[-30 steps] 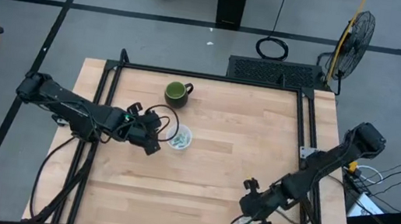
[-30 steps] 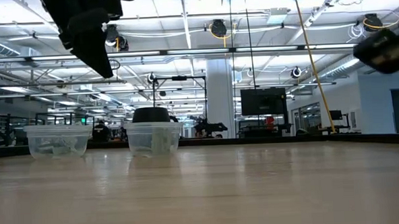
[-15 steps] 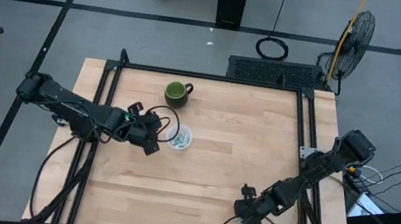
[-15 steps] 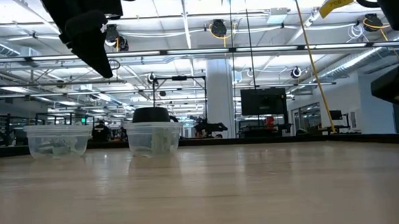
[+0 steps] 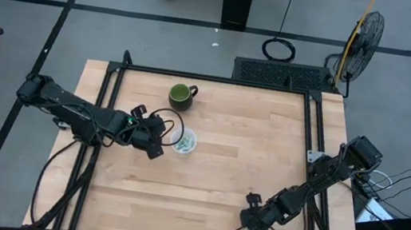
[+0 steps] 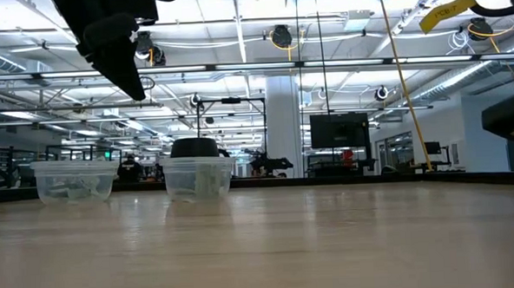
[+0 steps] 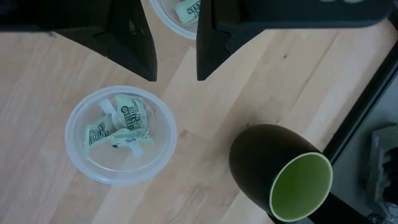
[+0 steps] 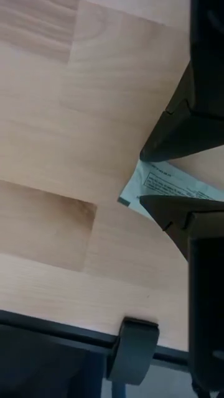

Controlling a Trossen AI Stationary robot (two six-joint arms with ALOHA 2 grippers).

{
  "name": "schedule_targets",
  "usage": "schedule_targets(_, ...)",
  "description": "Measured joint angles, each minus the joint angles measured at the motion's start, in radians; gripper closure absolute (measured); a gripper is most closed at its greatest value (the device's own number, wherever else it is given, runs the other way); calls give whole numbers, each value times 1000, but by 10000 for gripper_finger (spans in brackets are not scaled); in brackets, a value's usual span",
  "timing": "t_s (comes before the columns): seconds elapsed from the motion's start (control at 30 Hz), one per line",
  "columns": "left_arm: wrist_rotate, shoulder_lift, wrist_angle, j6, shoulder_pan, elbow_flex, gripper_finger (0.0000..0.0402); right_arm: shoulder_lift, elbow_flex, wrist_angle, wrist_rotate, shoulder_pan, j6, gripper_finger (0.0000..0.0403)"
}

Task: Pick and place Stevia / Truvia into bins
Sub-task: Put the stevia pocket in the right plastic container

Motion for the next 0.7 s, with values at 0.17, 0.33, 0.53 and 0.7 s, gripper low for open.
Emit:
schedule_targets(0.17,0,0,0,0,0,0,284,2,-2,1,27,-3,-72,350)
schedule_targets(0.33,0,0,0,0,0,0,284,4,-3,38,38,-29,-113,396)
schedule_targets(0.53,0,0,0,1,0,0,284,-3,-5,69,48,-74,-192,399)
schedule_targets(0.7,0,0,0,7,0,0,284,-65,-8,66,263,-155,-297,400)
